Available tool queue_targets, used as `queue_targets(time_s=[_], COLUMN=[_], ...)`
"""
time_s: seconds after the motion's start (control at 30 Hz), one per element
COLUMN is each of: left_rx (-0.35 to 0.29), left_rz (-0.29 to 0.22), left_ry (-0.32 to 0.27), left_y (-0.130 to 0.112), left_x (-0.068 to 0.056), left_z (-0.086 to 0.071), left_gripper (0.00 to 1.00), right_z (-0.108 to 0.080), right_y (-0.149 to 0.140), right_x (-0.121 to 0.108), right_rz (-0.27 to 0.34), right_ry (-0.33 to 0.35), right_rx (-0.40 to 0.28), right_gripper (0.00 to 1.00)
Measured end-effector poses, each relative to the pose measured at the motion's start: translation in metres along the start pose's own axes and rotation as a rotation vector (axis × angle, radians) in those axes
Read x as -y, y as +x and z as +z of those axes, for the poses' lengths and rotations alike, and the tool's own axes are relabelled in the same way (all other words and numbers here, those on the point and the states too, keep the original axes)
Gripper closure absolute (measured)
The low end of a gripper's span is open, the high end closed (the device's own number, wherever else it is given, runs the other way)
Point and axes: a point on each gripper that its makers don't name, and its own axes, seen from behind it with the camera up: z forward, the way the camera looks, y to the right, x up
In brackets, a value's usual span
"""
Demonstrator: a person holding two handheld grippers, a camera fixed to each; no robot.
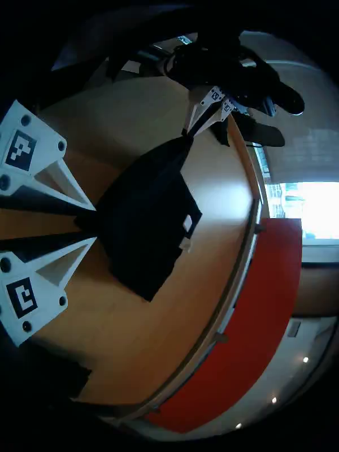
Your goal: Fold towel
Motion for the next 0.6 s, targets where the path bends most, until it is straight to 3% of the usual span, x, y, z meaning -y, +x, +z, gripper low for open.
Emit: queue_targets(time_s=[0.6], left_rx=[-0.003], left_rz=[-0.042], left_ry=[-0.018], left_y=[0.008], left_x=[-0.009], left_z=[-0.030], left_gripper=[0.89], right_z=[-0.031], right_y=[0.011], right_x=[0.011], right_rz=[-0.001], right_ry=[0.006], right_rx=[-0.006], right_gripper=[0.81])
